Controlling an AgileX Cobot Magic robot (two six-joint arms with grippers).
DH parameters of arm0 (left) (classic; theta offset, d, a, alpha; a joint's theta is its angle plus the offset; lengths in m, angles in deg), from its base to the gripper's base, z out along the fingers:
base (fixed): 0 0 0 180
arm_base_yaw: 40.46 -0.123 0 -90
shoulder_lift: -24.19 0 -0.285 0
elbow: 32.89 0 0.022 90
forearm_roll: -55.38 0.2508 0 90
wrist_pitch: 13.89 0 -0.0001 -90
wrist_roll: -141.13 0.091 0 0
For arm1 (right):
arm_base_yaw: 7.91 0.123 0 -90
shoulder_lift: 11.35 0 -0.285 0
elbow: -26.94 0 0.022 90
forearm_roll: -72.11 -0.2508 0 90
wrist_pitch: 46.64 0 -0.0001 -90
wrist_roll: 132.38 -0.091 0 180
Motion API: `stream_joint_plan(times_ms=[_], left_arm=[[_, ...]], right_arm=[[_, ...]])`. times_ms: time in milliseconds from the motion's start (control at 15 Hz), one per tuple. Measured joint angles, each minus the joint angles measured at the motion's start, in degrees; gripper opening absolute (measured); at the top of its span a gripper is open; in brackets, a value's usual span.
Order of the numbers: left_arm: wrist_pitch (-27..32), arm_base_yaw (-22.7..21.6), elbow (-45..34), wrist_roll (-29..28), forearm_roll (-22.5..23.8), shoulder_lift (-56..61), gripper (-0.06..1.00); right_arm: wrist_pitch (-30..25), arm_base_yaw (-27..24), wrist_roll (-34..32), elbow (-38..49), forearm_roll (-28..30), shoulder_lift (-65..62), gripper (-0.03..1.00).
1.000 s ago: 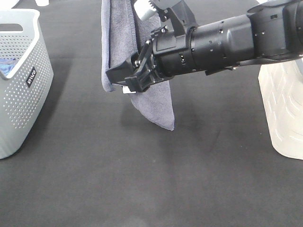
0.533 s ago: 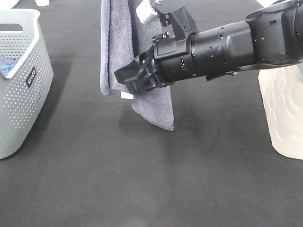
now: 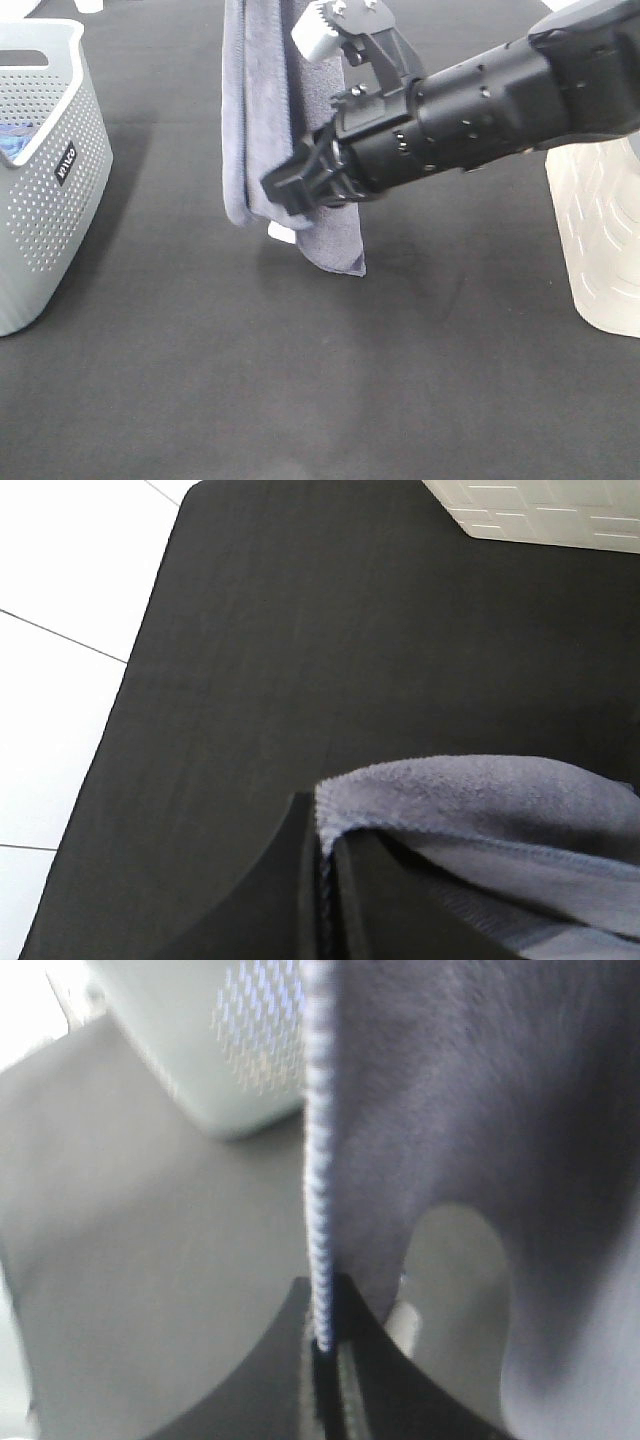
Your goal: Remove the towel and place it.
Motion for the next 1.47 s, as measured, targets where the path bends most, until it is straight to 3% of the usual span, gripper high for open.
stream_joint_plan(times_ms=[400, 733, 933, 1200, 1267, 1467], left_arm=[[5.5, 0.0, 0.0, -1.8, 0.1, -1.5, 0.00], [9.1, 0.0, 0.0, -5.8, 1.3, -2.6, 0.00], [9.1, 0.0, 0.0, -11.7, 3.5, -2.8, 0.00], [8.5, -0.6, 0.0, -18.3, 8.9, -4.1, 0.00], [5.8, -2.2, 0.0, -21.6, 9.7, -5.7, 0.00], [-1.4, -6.0, 0.0, -27.3, 10.1, -8.2, 0.00]], right_arm=[[-8.1, 0.0, -41.7, -1.0, 43.1, -7.8, 0.00], [-19.5, 0.0, -64.1, -7.4, 68.0, -10.0, 0.00], [-23.4, 0.0, -69.3, -12.7, 77.5, -10.0, 0.00], [-23.0, 0.0, -70.2, -17.1, 90.2, -9.9, 0.00], [-19.5, 0.0, -70.8, -18.4, 98.3, -9.7, 0.00], [-10.0, 0.0, -71.3, -19.8, 106.5, -8.1, 0.00]])
